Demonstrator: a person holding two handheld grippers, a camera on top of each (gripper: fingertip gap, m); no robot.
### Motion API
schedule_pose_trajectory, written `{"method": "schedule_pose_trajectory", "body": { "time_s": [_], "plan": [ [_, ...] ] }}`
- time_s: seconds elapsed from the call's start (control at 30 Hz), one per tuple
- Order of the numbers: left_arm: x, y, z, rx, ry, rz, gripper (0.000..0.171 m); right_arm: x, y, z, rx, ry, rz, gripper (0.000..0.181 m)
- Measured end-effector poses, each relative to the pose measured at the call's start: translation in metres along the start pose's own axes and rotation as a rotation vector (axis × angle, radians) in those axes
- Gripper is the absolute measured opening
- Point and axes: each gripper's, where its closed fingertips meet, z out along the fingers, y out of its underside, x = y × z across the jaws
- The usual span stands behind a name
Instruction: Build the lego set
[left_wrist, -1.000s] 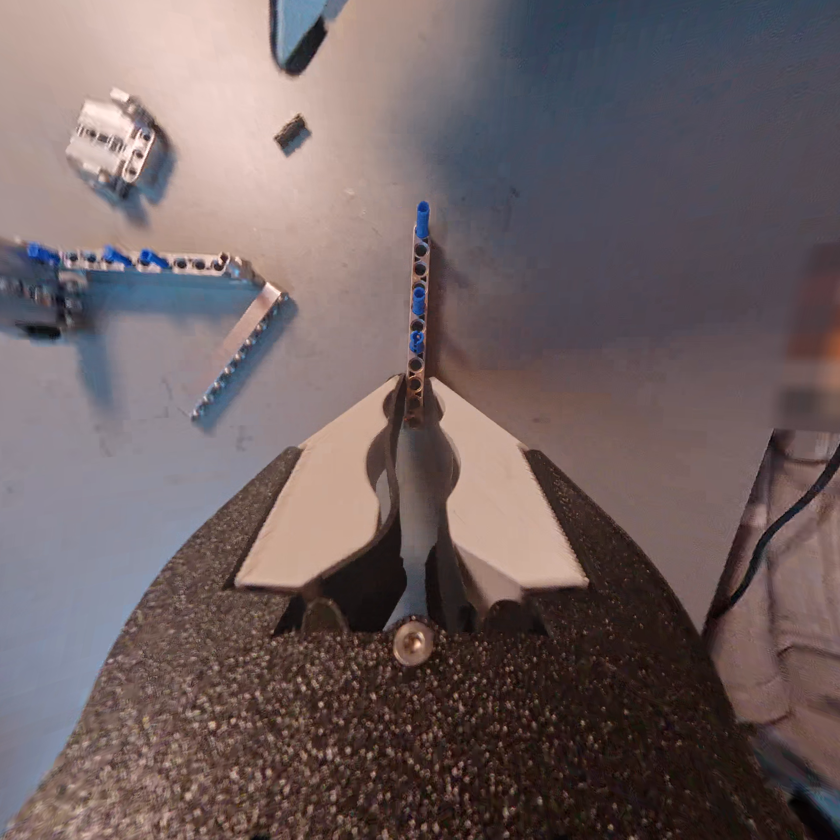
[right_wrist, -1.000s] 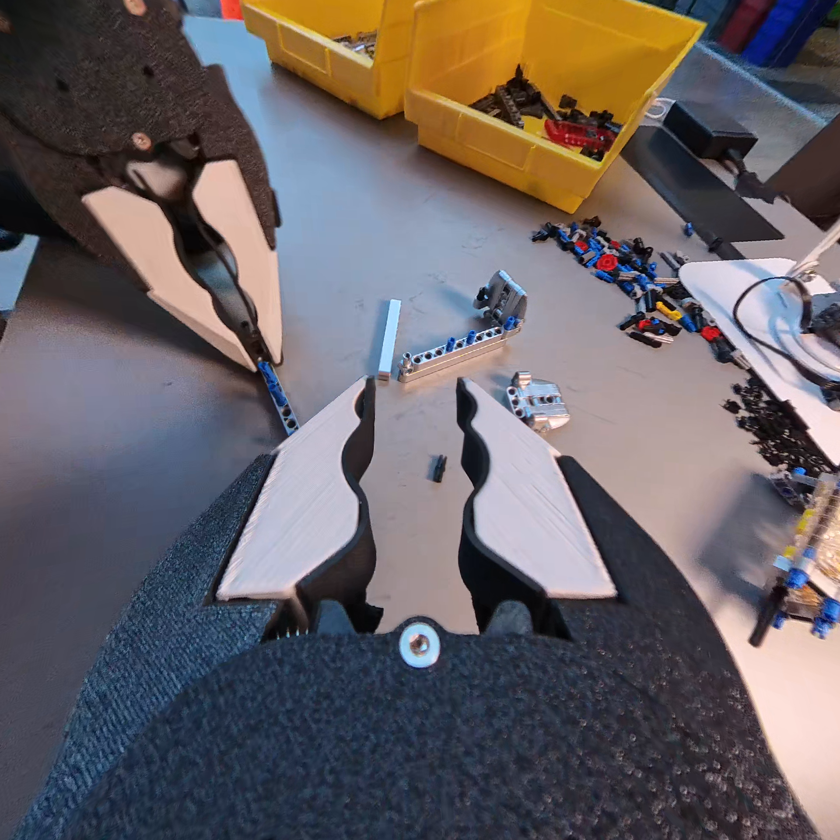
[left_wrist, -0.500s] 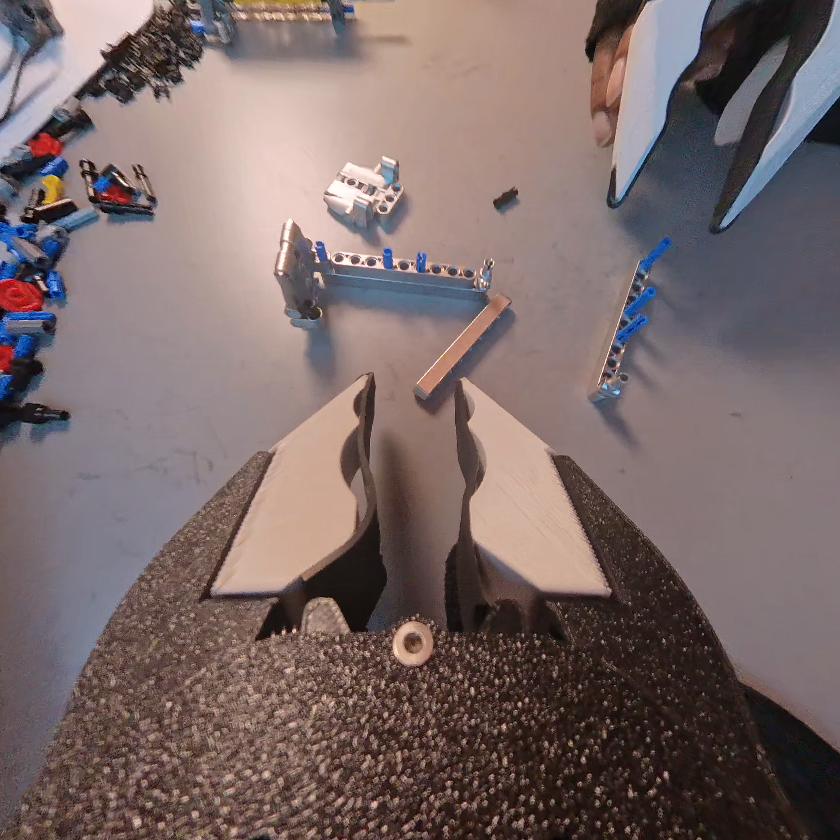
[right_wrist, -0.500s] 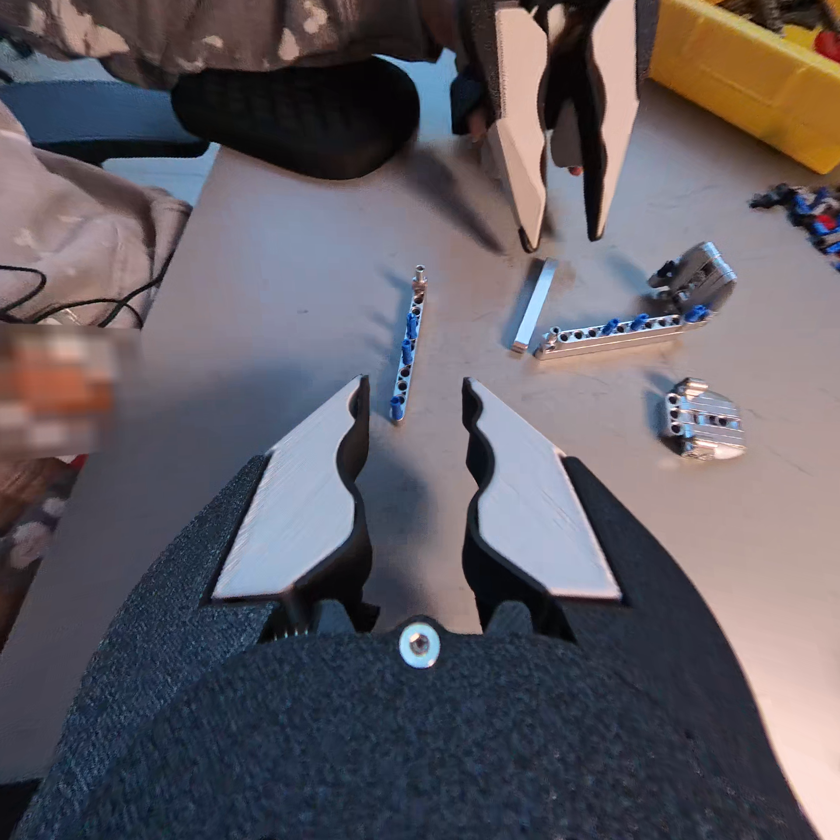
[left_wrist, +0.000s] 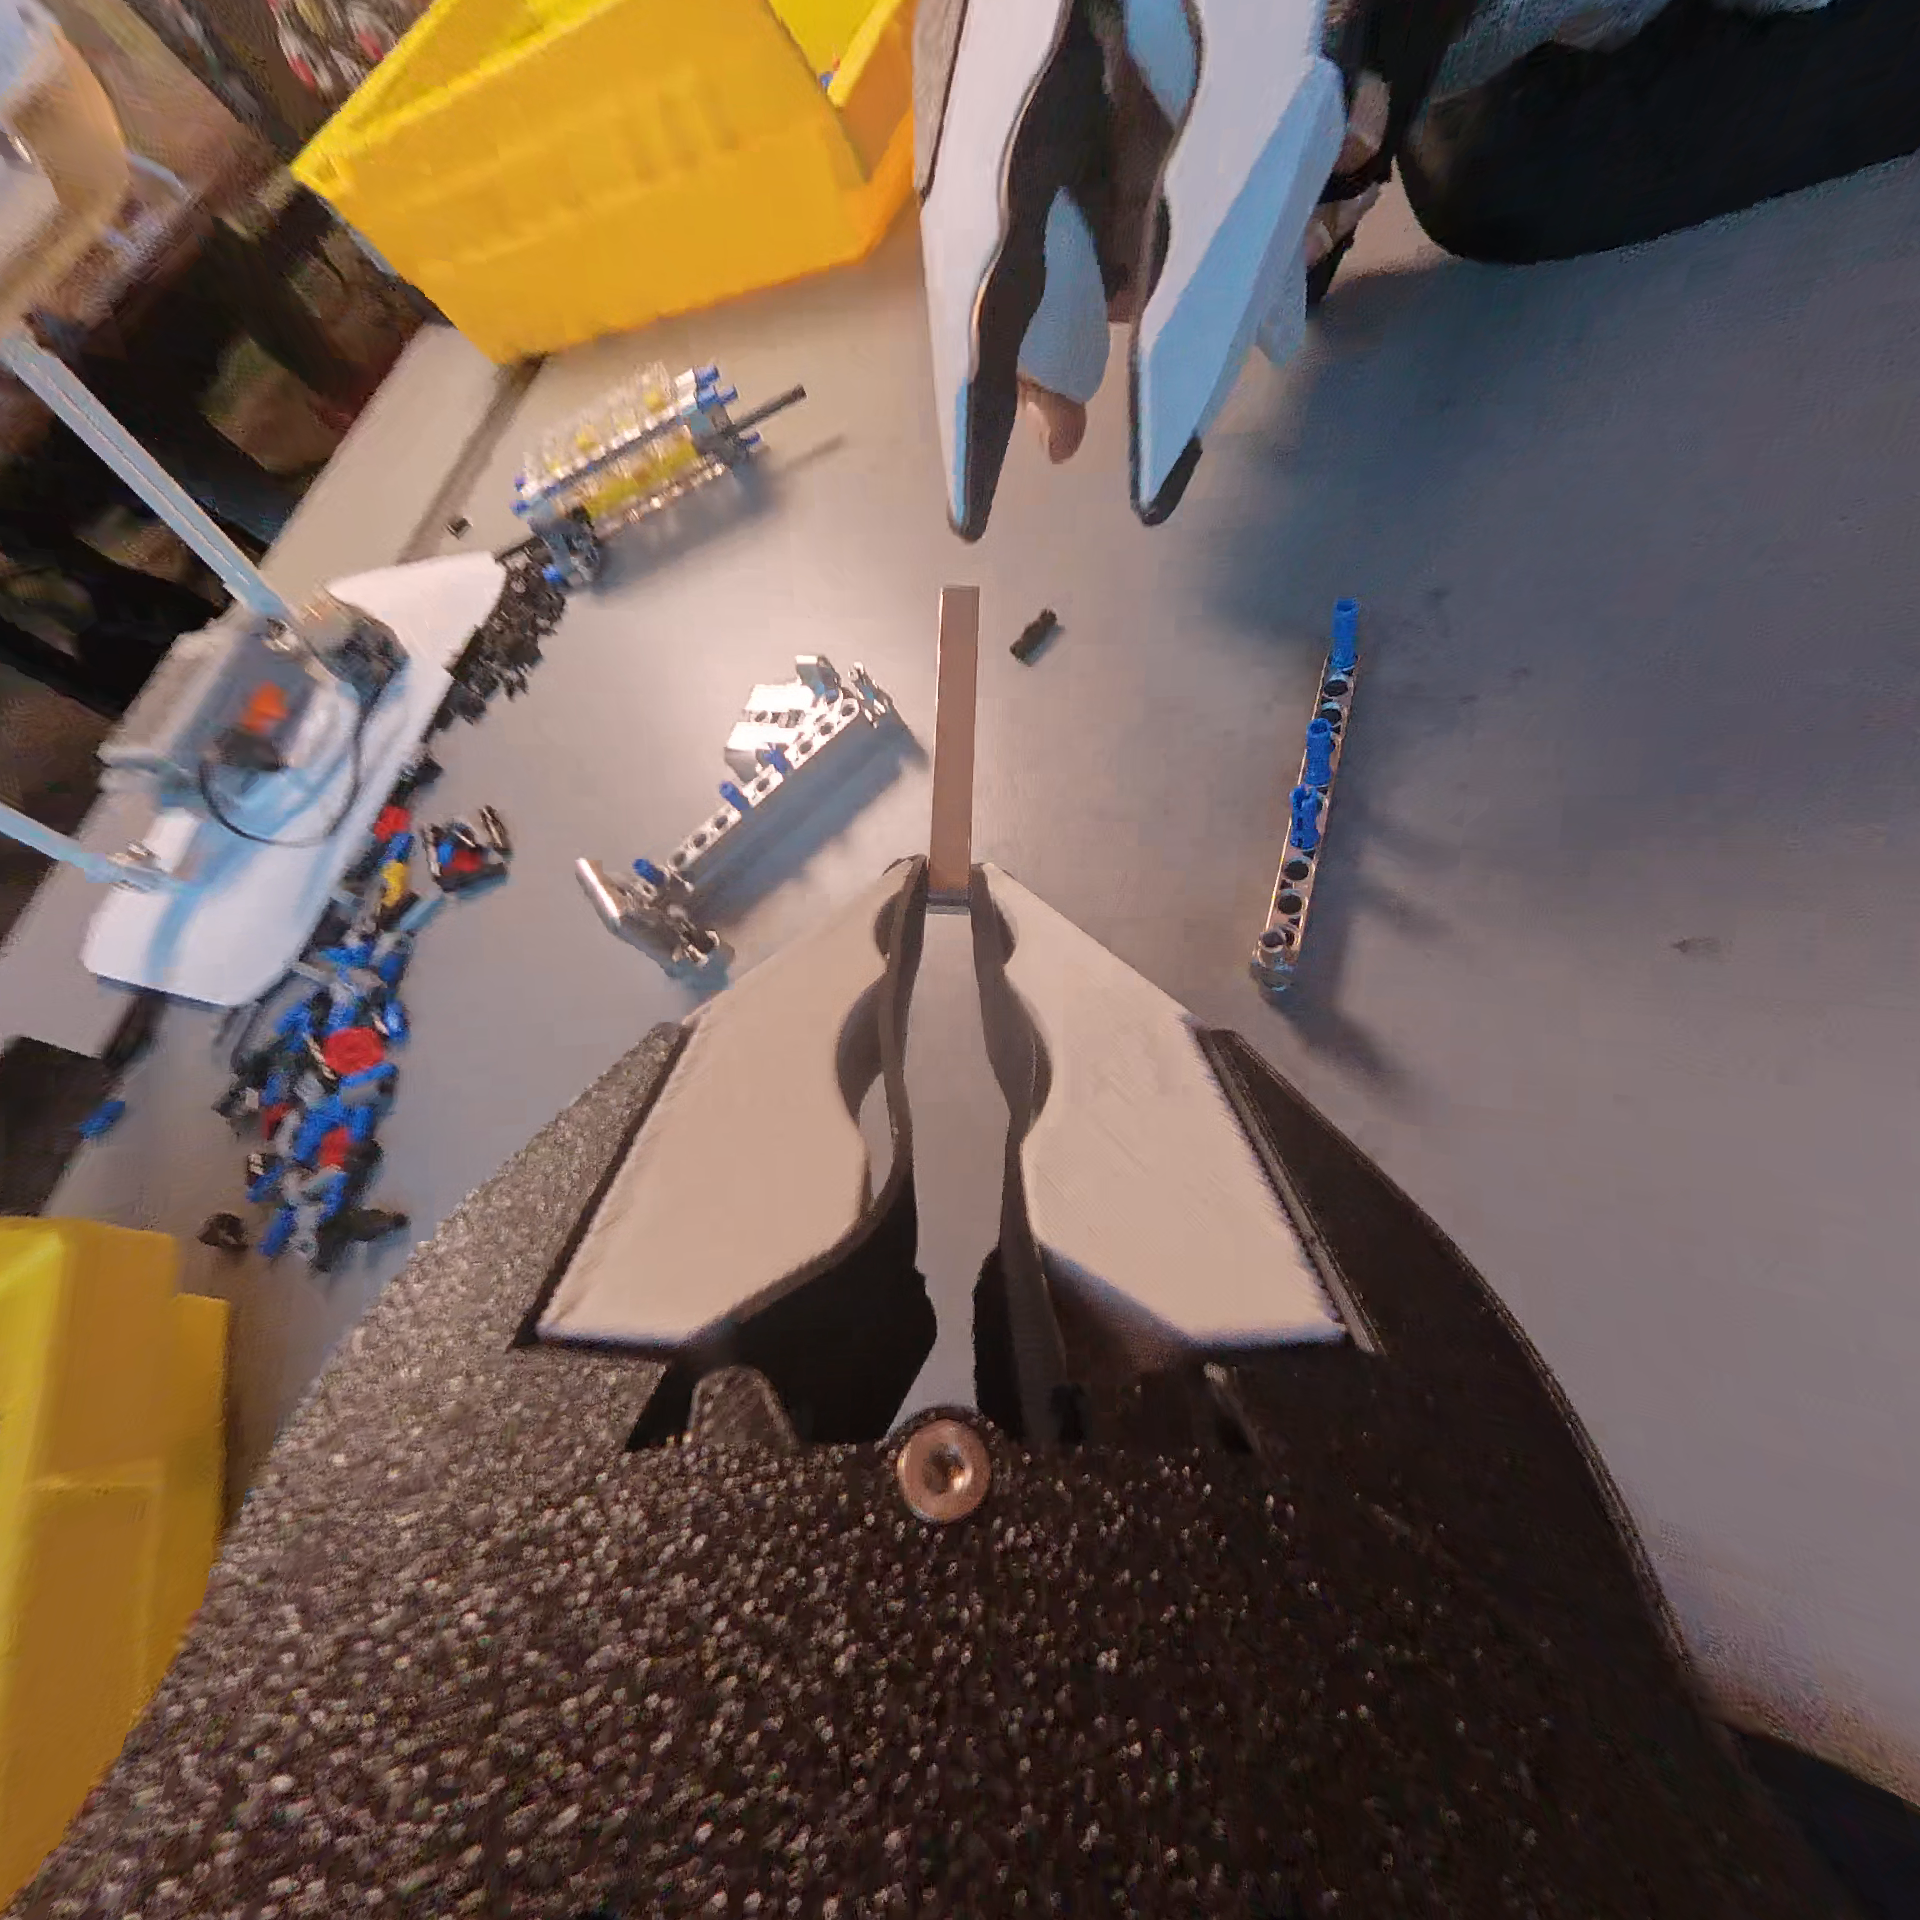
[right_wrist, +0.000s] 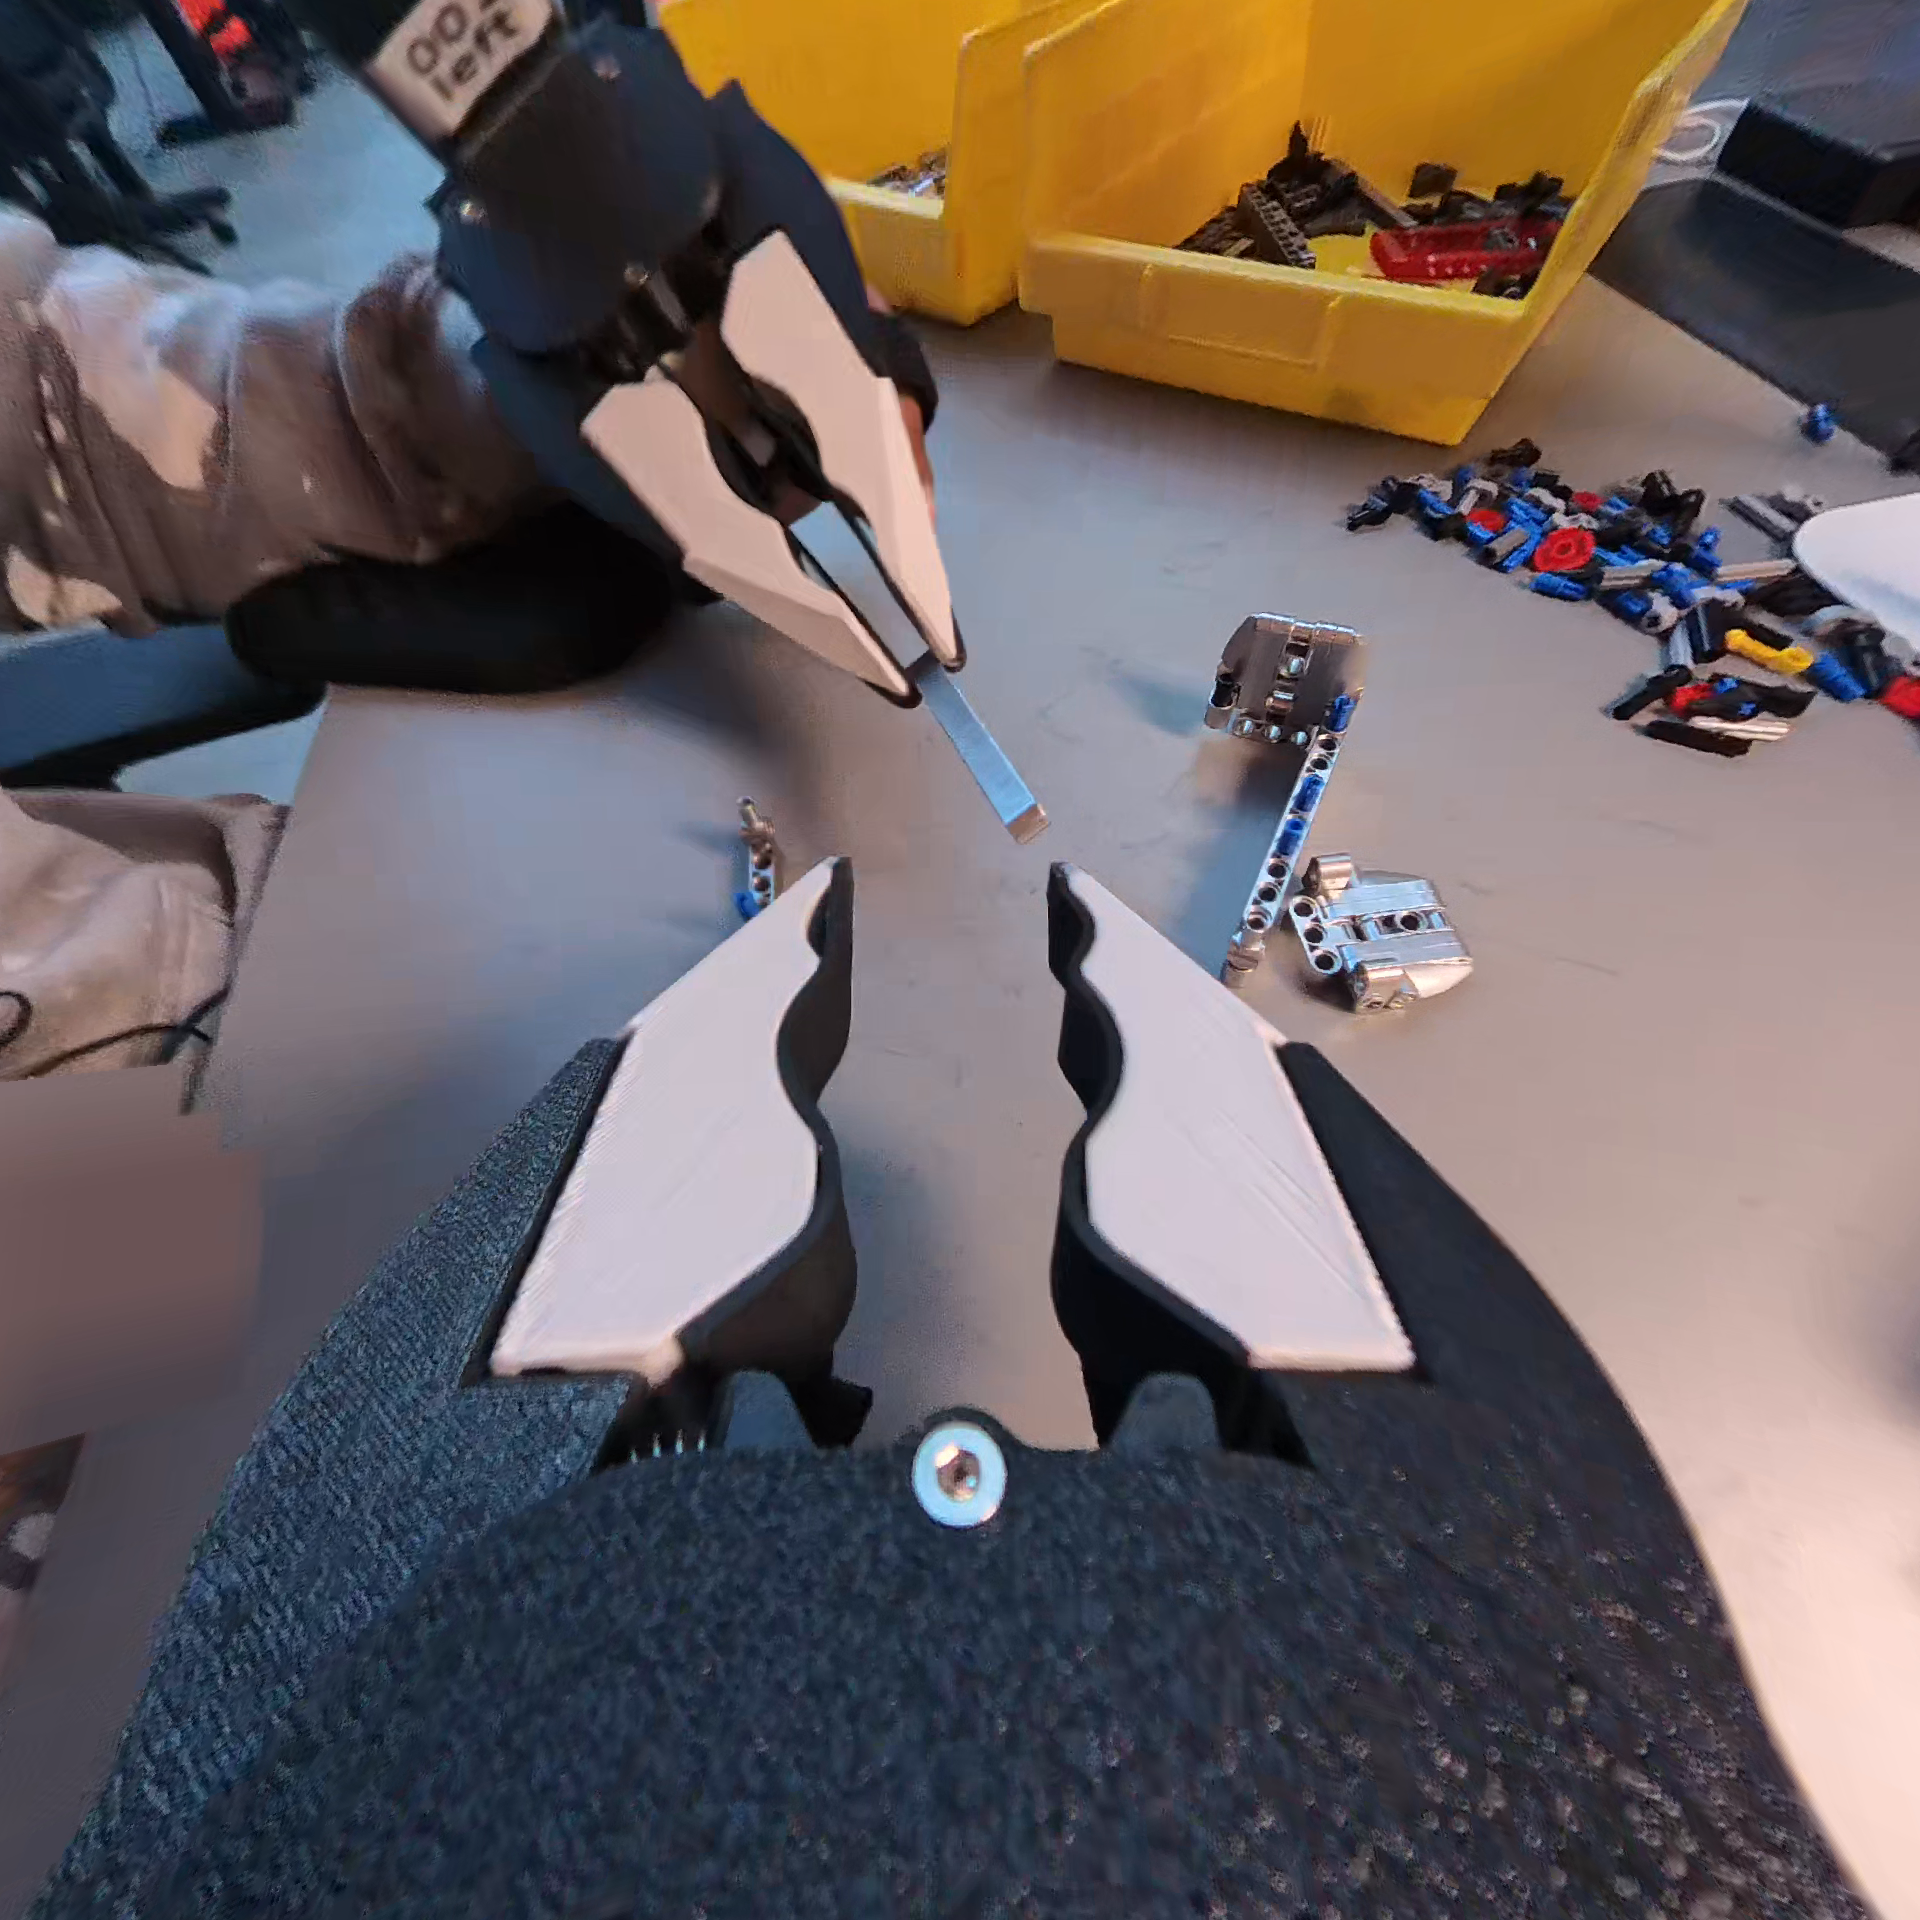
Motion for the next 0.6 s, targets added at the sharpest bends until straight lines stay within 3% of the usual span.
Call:
{"method": "schedule_pose_trajectory", "body": {
  "time_s": [0.17, 0.4, 0.5, 0.6],
  "plan": [
    [0.009, -0.016, 0.009, -0.012, -0.103, 0.228, 0.006, 0.001, -0.004, 0.004, 0.032, -0.041, 0.198, 0.03],
    [0.01, -0.024, 0.009, 0.005, -0.161, 0.322, 0.006, -0.004, 0.002, 0.006, -0.007, -0.054, 0.173, 0.012],
    [0.008, -0.024, 0.008, 0.012, -0.17, 0.297, 0.006, -0.009, -0.001, 0.005, 0.009, -0.075, 0.149, 0.006],
    [0.01, -0.026, 0.003, 0.092, -0.06, 0.085, 0.007, -0.008, -0.004, 0.003, 0.019, -0.061, 0.078, 0.006]
  ]
}}
